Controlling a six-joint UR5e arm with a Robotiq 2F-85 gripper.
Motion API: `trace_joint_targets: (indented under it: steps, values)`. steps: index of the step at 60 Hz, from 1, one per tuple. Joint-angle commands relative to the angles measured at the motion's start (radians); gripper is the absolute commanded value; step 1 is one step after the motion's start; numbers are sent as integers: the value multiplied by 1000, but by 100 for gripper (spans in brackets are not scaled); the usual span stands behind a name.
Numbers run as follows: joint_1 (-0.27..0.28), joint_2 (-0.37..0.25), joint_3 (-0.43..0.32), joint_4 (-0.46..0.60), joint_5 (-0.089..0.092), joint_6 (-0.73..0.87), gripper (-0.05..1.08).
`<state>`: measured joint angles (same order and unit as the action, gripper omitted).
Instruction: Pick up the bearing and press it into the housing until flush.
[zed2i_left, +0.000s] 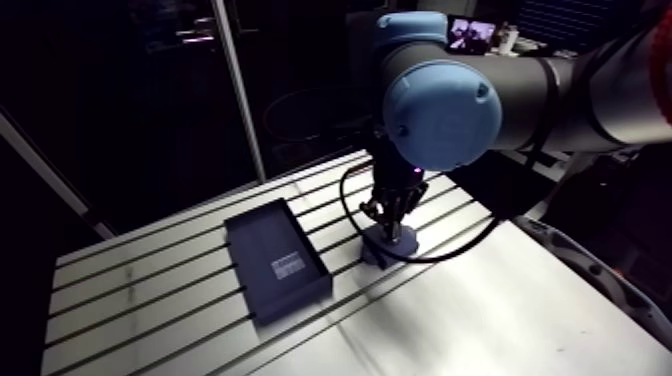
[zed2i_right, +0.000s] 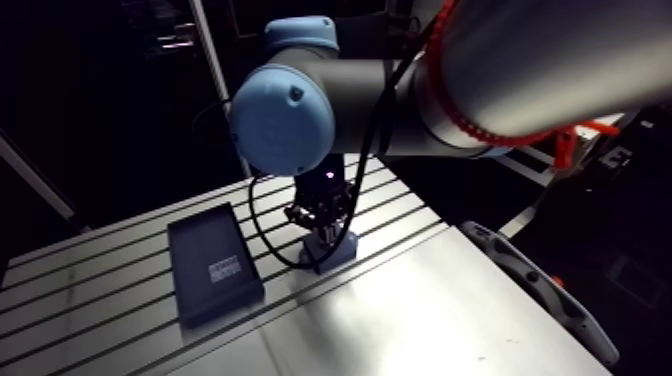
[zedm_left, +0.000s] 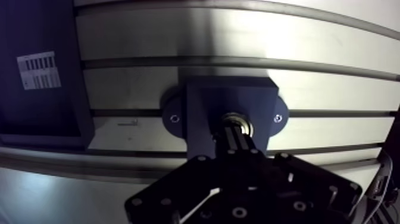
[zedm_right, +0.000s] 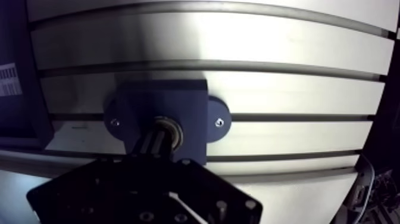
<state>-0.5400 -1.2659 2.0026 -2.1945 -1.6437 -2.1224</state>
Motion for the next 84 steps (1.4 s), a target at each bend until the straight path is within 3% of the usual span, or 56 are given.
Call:
trace_joint_targets:
  steps: [1, 84]
  values:
    - [0, 3, -1, 0, 0, 0, 92]
    - [1, 15, 3, -26, 0, -24, 92]
